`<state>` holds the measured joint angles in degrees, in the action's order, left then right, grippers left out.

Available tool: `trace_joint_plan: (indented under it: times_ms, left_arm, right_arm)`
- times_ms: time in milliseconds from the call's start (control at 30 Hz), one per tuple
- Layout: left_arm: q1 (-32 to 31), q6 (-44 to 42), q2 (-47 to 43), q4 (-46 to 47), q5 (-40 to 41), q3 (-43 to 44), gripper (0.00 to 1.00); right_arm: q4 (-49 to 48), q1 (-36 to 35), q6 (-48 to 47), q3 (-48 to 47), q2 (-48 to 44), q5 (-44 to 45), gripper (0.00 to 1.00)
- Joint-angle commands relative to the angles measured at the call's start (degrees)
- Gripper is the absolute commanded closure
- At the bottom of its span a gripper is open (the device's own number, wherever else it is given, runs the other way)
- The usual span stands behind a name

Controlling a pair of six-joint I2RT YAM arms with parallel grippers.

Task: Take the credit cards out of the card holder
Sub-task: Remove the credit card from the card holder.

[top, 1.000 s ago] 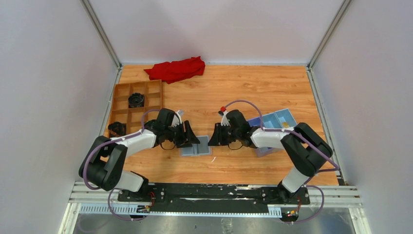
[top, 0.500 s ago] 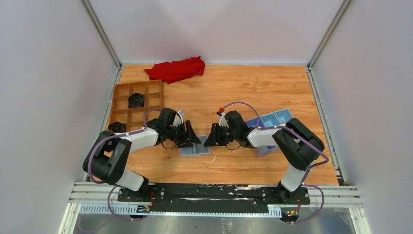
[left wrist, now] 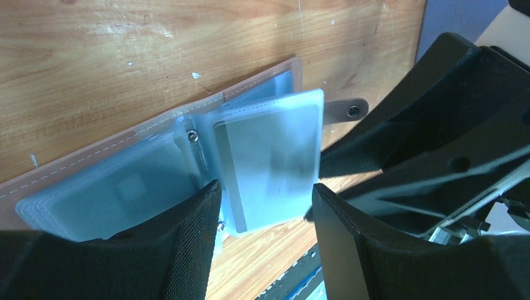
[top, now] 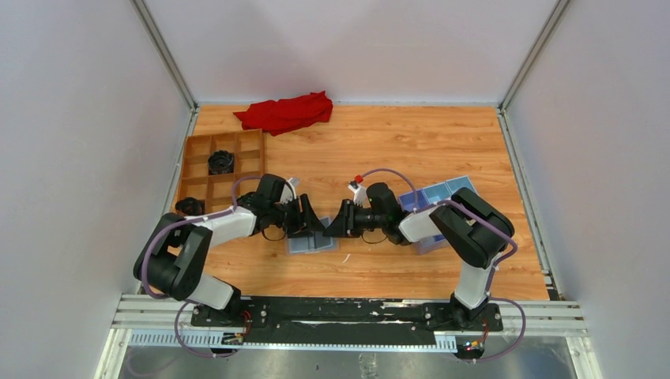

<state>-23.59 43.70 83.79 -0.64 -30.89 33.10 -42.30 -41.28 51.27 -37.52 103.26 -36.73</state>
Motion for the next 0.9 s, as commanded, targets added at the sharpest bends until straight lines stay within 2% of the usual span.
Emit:
trace_joint_plan:
  times_ms: [0, 267, 467, 600, 867]
  left_arm:
    - [-0.22, -0.71, -0.88, 0.21, -0.48, 0.15, 0.42]
    - [-0.22, 0.15, -4.57, -0.71, -0.63, 0.68, 0.43]
    - [0.48, -3.28, -12.88, -12.65, 4.65, 6.26, 0.41]
    - [3.6, -5.04, -17.19, -19.09, 5.98, 8.24, 0.41]
    - [9.62, -6.59, -24.31, -24.56, 6.72, 7.89, 0.41]
  right_arm:
    - [-9.58, -1.21, 4.54, -0.01, 0.12, -3.87, 0.64]
    - [-5.9, -2.06, 2.89, -1.07, -1.99, -3.49, 0.65]
    - [-4.73, -3.25, 2.0, -2.07, -1.98, -3.39, 0.63]
    - [-2.91, -4.84, 1.09, -4.14, -1.32, -3.23, 0.62]
    - [2.34, -8.19, -1.58, -9.68, 1.27, -2.87, 0.61]
